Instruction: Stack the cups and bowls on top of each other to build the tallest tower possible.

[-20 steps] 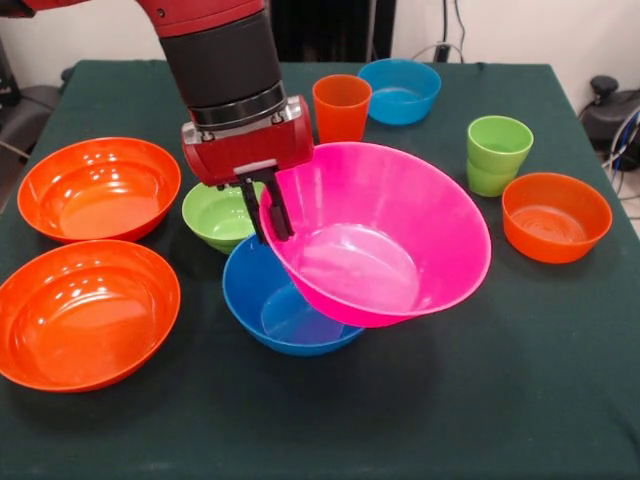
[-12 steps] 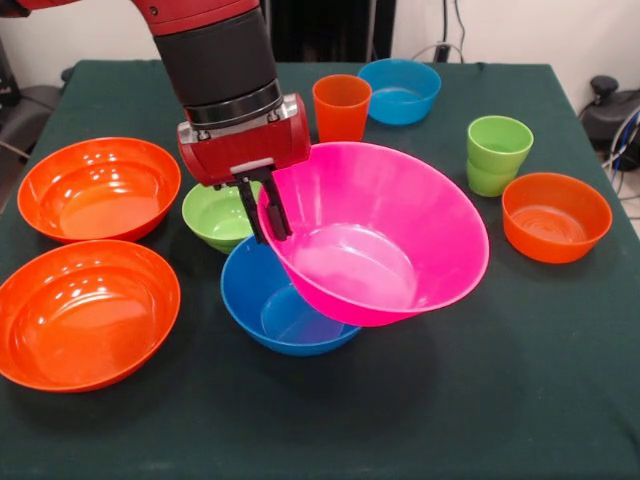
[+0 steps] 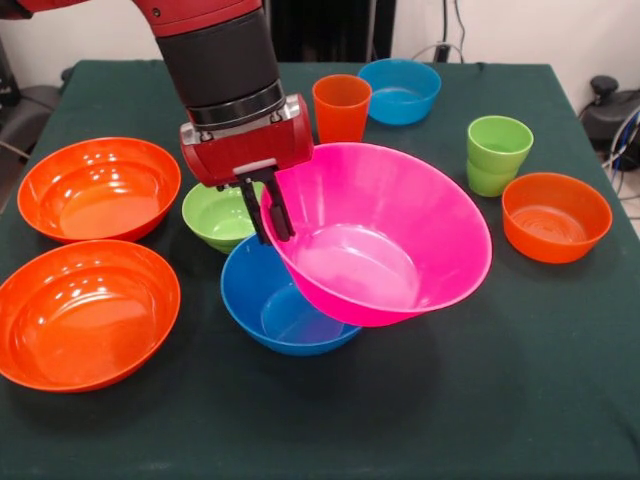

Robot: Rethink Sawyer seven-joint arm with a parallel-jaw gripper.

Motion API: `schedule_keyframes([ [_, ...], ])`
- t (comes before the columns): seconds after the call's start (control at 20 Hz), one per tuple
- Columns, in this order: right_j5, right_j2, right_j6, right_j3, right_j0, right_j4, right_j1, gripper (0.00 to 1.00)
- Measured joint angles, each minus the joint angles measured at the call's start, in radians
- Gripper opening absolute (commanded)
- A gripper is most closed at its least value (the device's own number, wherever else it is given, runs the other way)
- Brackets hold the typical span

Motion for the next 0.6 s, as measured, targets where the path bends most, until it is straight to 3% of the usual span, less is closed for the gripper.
schedule_keyframes([
  [0.6, 0.000, 0.026, -0.001, 0.004, -0.050, 0.003, 0.000, 0.00],
])
